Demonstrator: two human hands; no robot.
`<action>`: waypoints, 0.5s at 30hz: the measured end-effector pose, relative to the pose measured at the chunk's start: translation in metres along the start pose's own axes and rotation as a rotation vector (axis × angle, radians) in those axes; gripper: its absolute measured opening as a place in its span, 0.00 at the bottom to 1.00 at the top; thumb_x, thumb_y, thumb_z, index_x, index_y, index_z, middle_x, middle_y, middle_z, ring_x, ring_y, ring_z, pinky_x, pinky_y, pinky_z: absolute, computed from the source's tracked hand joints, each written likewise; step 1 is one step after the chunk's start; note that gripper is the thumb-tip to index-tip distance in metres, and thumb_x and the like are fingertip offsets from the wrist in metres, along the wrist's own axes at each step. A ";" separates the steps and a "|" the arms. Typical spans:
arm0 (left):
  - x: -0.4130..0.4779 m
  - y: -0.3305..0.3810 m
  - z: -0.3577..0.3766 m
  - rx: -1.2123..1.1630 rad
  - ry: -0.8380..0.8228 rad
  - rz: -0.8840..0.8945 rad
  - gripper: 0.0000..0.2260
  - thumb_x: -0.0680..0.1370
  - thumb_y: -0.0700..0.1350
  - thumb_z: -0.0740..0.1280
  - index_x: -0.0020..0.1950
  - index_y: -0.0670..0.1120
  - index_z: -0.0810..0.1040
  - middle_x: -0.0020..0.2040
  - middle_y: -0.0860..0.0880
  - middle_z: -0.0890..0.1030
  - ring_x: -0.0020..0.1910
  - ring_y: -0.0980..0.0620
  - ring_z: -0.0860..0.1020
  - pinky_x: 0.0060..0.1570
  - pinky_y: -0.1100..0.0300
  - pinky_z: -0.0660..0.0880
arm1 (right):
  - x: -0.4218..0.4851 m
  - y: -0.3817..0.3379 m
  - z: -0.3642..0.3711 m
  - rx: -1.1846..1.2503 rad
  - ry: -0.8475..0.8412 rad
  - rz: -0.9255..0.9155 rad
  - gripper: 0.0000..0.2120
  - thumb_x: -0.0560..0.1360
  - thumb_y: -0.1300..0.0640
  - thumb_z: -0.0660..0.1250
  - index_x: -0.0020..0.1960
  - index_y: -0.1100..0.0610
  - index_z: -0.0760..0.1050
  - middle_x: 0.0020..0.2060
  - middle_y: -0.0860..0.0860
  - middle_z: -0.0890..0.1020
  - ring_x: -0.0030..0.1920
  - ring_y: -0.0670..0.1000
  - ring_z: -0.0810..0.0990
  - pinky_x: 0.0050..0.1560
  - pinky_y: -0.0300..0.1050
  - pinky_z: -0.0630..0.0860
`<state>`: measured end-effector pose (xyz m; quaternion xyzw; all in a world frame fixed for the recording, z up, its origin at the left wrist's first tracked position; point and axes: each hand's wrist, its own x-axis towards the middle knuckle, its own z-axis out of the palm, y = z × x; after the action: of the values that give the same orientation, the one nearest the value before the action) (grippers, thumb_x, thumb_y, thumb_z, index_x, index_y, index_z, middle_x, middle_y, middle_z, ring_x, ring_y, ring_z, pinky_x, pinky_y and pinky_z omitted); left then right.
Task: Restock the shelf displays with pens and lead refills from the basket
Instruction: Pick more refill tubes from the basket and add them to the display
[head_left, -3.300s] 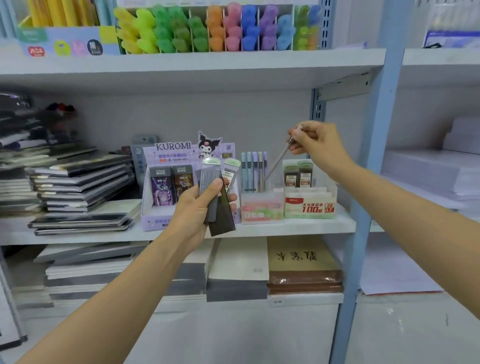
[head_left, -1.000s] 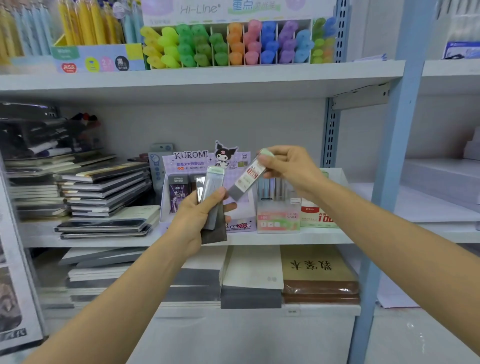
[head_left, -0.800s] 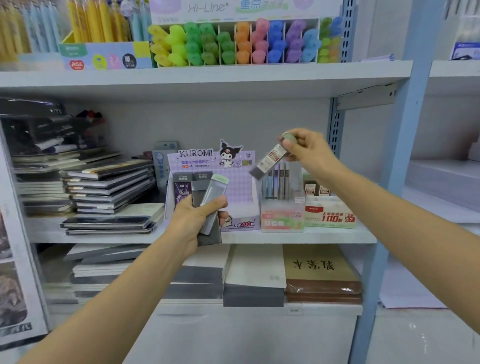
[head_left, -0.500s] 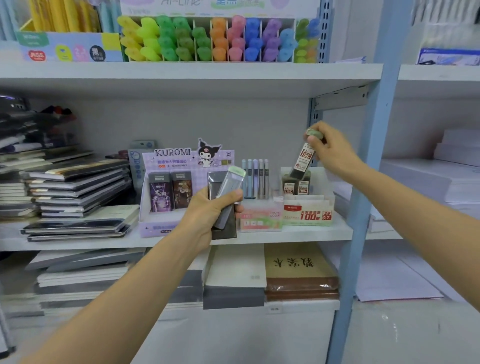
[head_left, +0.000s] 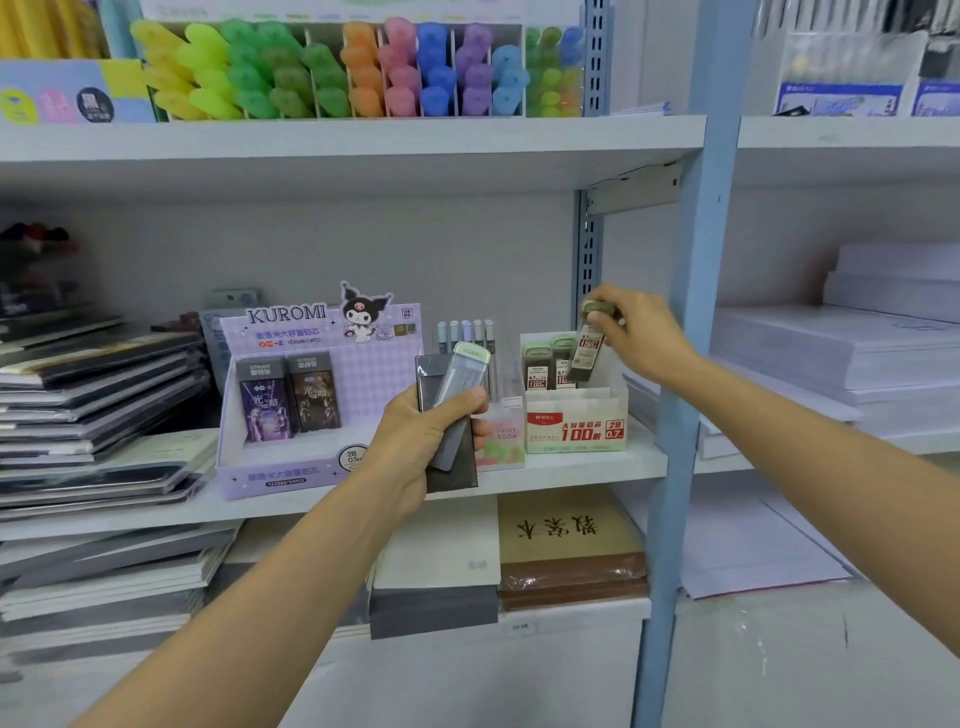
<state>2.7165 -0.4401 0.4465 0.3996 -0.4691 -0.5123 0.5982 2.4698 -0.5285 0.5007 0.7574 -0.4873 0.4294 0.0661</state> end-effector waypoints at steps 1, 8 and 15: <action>0.001 0.000 0.000 0.006 0.006 0.000 0.11 0.71 0.44 0.75 0.51 0.45 0.80 0.40 0.46 0.85 0.33 0.52 0.83 0.30 0.60 0.78 | 0.002 0.002 -0.001 -0.012 0.034 0.000 0.07 0.80 0.60 0.62 0.55 0.58 0.76 0.42 0.49 0.79 0.42 0.50 0.76 0.45 0.43 0.70; 0.006 -0.005 0.001 -0.005 -0.008 0.008 0.07 0.73 0.43 0.74 0.48 0.44 0.80 0.38 0.47 0.85 0.32 0.53 0.82 0.31 0.60 0.78 | 0.001 0.003 0.012 -0.066 0.028 0.031 0.08 0.81 0.62 0.59 0.56 0.61 0.75 0.47 0.55 0.80 0.45 0.53 0.75 0.44 0.43 0.67; 0.008 -0.007 -0.001 0.003 -0.025 0.029 0.10 0.73 0.44 0.73 0.52 0.42 0.79 0.38 0.47 0.85 0.33 0.53 0.82 0.32 0.60 0.79 | -0.008 0.005 0.019 -0.165 0.084 0.047 0.08 0.82 0.64 0.54 0.55 0.63 0.70 0.49 0.60 0.75 0.48 0.57 0.71 0.46 0.48 0.68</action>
<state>2.7164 -0.4488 0.4405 0.3872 -0.4832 -0.5076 0.5991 2.4757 -0.5355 0.4821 0.7192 -0.5353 0.4208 0.1385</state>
